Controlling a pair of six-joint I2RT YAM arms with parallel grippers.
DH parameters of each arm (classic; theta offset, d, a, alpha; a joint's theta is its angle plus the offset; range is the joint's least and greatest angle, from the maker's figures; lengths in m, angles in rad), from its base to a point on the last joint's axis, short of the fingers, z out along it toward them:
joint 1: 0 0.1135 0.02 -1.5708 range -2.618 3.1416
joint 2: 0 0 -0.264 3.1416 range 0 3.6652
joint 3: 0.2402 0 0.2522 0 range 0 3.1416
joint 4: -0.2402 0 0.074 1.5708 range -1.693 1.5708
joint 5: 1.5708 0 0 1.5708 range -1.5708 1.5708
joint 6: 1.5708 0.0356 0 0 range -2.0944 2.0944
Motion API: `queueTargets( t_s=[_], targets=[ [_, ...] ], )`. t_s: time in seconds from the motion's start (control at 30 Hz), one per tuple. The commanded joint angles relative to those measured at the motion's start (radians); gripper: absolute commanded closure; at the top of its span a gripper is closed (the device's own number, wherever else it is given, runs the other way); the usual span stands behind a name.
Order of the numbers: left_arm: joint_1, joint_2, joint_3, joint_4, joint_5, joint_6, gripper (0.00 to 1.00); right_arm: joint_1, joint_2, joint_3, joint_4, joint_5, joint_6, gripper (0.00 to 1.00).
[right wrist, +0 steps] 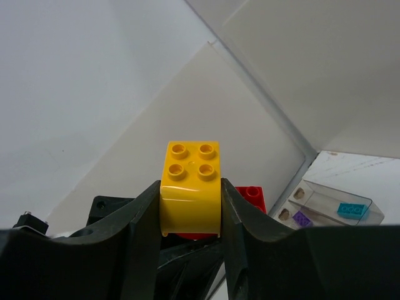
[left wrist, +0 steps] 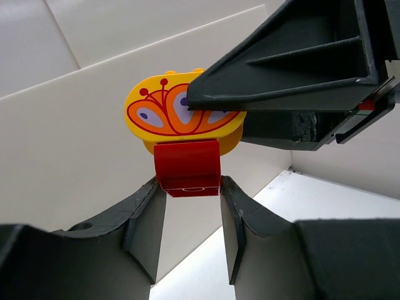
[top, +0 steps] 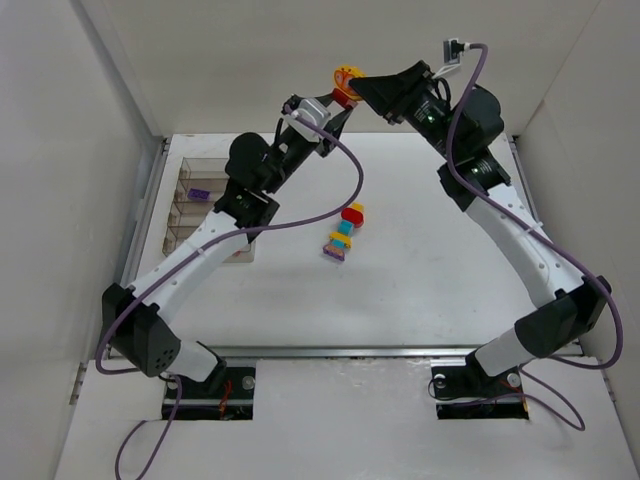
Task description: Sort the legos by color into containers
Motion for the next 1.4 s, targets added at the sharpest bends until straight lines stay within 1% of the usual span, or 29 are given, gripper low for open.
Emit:
queueTargets(
  t_s=[0.0,0.13,0.3,0.5,0.57,0.63,0.67,0.7,0.77,0.8,0.83,0.93,0.97,1.07,1.1,1.13,1.2,1.27,1.37],
  targets=[
    [0.013,-0.083,-0.021,0.02,0.004,-0.005,1.0,0.001,-0.016,-0.003,0.029,0.029,0.012,1.0],
    [0.035,-0.114,-0.061,-0.034,0.015,-0.068,1.0,0.001,-0.05,-0.023,0.029,0.084,-0.008,1.0],
    [0.044,-0.16,-0.096,-0.091,0.035,-0.104,1.0,-0.008,-0.079,-0.055,0.029,0.153,-0.039,1.0],
    [0.044,-0.19,-0.115,-0.169,0.035,-0.134,1.0,-0.017,-0.098,-0.077,0.011,0.187,-0.082,1.0],
    [0.056,-0.204,-0.115,-0.217,0.035,-0.111,1.0,-0.017,-0.098,-0.077,-0.007,0.196,-0.117,1.0],
    [0.076,-0.221,-0.115,-0.325,0.015,-0.086,1.0,-0.017,-0.108,-0.077,-0.047,0.196,-0.172,1.0],
    [0.11,-0.244,-0.125,-0.37,0.006,-0.039,1.0,-0.017,-0.108,-0.077,-0.065,0.187,-0.193,1.0],
    [0.131,-0.259,-0.136,-0.455,0.006,-0.004,1.0,-0.017,-0.117,-0.067,-0.084,0.187,-0.213,1.0],
    [0.18,-0.31,-0.194,-0.536,-0.007,0.088,1.0,-0.017,-0.128,-0.067,-0.148,0.187,-0.267,1.0],
    [0.234,-0.324,-0.21,-0.579,-0.02,0.142,1.0,-0.017,-0.128,-0.081,-0.164,0.176,-0.286,1.0],
    [0.26,-0.335,-0.219,-0.673,-0.033,0.235,1.0,-0.017,-0.139,-0.081,-0.177,0.176,-0.316,1.0],
    [0.369,-0.378,-0.282,-0.81,-0.034,0.378,1.0,-0.017,-0.139,-0.104,-0.228,0.164,-0.35,1.0],
    [0.395,-0.39,-0.347,-0.82,-0.021,0.473,1.0,-0.017,-0.139,-0.115,-0.239,0.164,-0.361,1.0],
    [0.481,-0.424,-0.447,-0.82,-0.01,0.589,1.0,-0.008,-0.127,-0.126,-0.248,0.139,-0.372,1.0],
    [0.499,-0.424,-0.493,-0.829,0.025,0.642,1.0,-0.008,-0.118,-0.126,-0.248,0.129,-0.372,1.0],
    [0.53,-0.413,-0.51,-0.838,0.035,0.662,1.0,-0.008,-0.118,-0.126,-0.257,0.116,-0.372,1.0],
    [0.556,-0.381,-0.55,-0.838,0.035,0.675,1.0,0.001,-0.107,-0.126,-0.268,0.116,-0.372,1.0],
    [0.599,-0.316,-0.551,-0.852,0.044,0.695,1.0,0.001,-0.107,-0.126,-0.268,0.106,-0.372,1.0],
    [0.653,-0.255,-0.551,-0.886,0.107,0.734,1.0,0.001,-0.107,-0.138,-0.279,0.096,-0.381,1.0]
  ],
)
